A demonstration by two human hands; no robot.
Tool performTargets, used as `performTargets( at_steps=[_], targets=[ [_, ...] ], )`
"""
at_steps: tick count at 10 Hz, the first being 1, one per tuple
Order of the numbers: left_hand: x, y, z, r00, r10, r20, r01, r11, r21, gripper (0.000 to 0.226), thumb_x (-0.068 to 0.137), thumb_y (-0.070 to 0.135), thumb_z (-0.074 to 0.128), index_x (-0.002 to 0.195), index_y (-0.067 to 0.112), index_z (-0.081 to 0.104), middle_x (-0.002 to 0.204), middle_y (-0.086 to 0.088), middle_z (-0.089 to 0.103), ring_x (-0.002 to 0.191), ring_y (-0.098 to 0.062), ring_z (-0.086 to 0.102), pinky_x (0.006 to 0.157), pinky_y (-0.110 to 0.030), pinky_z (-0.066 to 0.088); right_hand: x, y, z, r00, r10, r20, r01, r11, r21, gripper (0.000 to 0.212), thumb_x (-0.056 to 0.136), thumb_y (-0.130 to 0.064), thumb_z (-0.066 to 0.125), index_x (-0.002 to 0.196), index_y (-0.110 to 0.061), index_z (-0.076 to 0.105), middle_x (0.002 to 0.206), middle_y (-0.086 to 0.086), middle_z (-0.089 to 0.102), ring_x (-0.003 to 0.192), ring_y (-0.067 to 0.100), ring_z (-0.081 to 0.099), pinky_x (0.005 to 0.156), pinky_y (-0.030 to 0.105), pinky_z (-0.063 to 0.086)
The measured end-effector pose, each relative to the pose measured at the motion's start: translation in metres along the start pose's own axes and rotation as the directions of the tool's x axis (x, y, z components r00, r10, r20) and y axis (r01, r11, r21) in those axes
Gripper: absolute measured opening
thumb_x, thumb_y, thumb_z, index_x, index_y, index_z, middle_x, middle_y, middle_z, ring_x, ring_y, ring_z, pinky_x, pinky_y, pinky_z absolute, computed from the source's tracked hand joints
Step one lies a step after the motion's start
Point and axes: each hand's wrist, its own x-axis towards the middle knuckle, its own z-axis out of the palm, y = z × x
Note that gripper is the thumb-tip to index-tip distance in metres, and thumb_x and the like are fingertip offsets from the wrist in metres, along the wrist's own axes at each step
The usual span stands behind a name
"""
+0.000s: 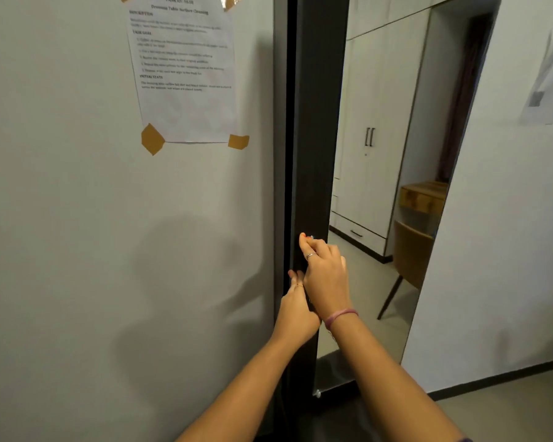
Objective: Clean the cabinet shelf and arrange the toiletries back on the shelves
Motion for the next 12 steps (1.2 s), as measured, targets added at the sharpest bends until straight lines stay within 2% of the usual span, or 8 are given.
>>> performTargets(
  at_steps=[2,4,5,6,7,9,11,12],
  targets=[
    [0.027,-0.005,-0.005,0.998,-0.043,-0.049,0.043,0.999,0.004,0.081,0.088,0.006,0.056,0.150,0.016,0.004,0.159,-0.004,0.006,0.144,-0.022,0.019,0.112,-0.029,0.027,0.026,0.004,0.009,0.997,-0.033,0.068,0.031,0.999,0.023,0.058,0.088,-0.010,0.059,0.142,-0.015,0.037,0.129,0.007,0.054,0.113,0.025,0.050,0.095,0.038,0.044],
    [0.047,-0.016,-0.011,0.996,-0.067,-0.061,0.068,0.998,0.018,0.079,0.089,0.007,0.054,0.150,0.017,0.005,0.155,-0.002,0.023,0.142,-0.020,0.027,0.111,-0.027,0.029,0.043,0.008,0.020,0.993,-0.044,0.108,0.048,0.998,-0.032,0.057,0.093,-0.008,0.051,0.146,-0.016,0.029,0.130,0.004,0.050,0.112,0.020,0.048,0.095,0.032,0.044],
    [0.049,-0.021,-0.010,0.997,-0.049,-0.055,0.050,0.999,0.017,0.079,0.088,0.006,0.054,0.150,0.020,0.007,0.156,0.001,0.023,0.141,-0.018,0.028,0.112,-0.027,0.029,0.043,0.008,0.025,0.996,-0.040,0.080,0.042,0.999,-0.019,0.056,0.090,-0.006,0.056,0.142,-0.013,0.037,0.125,0.007,0.055,0.107,0.023,0.052,0.090,0.034,0.048],
    [0.052,-0.028,-0.011,0.997,-0.015,-0.081,0.019,0.999,0.039,0.075,0.088,0.009,0.055,0.149,0.023,0.014,0.156,0.004,0.021,0.143,-0.016,0.025,0.115,-0.032,0.029,0.045,0.008,0.035,0.998,-0.055,-0.018,0.054,0.998,-0.025,0.055,0.078,-0.001,0.069,0.130,-0.008,0.053,0.106,0.010,0.064,0.088,0.024,0.059,0.073,0.035,0.054],
    [0.053,-0.035,-0.019,0.994,0.001,-0.106,0.005,0.999,0.054,0.067,0.089,0.011,0.053,0.147,0.025,0.023,0.151,0.005,0.033,0.140,-0.015,0.031,0.114,-0.033,0.032,0.046,0.006,0.042,0.991,-0.053,-0.120,0.049,0.998,-0.039,0.049,0.070,-0.001,0.076,0.117,-0.006,0.064,0.090,0.008,0.065,0.073,0.022,0.059,0.059,0.033,0.054],
    [0.053,-0.037,-0.046,0.980,0.098,-0.171,-0.058,0.973,0.225,0.060,0.093,0.011,0.047,0.148,0.016,0.022,0.154,0.001,0.026,0.142,-0.012,0.024,0.113,-0.019,0.018,0.039,0.001,0.045,0.985,0.001,-0.170,-0.002,1.000,-0.006,0.042,0.078,-0.014,0.068,0.119,-0.009,0.063,0.096,0.006,0.063,0.079,0.021,0.059,0.064,0.034,0.052],
    [0.052,-0.038,-0.091,0.917,0.258,-0.306,-0.088,0.876,0.474,0.063,0.095,0.020,0.041,0.149,0.014,0.010,0.158,-0.001,0.012,0.147,-0.016,0.006,0.118,-0.030,0.002,0.039,-0.011,0.045,0.982,0.046,-0.182,-0.038,0.998,0.043,0.045,0.079,-0.018,0.066,0.122,-0.011,0.058,0.110,0.007,0.061,0.094,0.022,0.060,0.073,0.036,0.051],
    [0.052,-0.031,-0.126,0.840,0.357,-0.408,-0.055,0.805,0.591,0.066,0.094,0.025,0.042,0.149,0.013,0.008,0.159,-0.003,0.006,0.147,-0.018,0.000,0.119,-0.036,-0.001,0.050,-0.022,0.041,0.969,-0.042,-0.245,0.051,0.998,0.031,0.046,0.076,-0.017,0.069,0.121,-0.010,0.059,0.108,0.008,0.060,0.092,0.022,0.060,0.072,0.034,0.050]
  ],
)
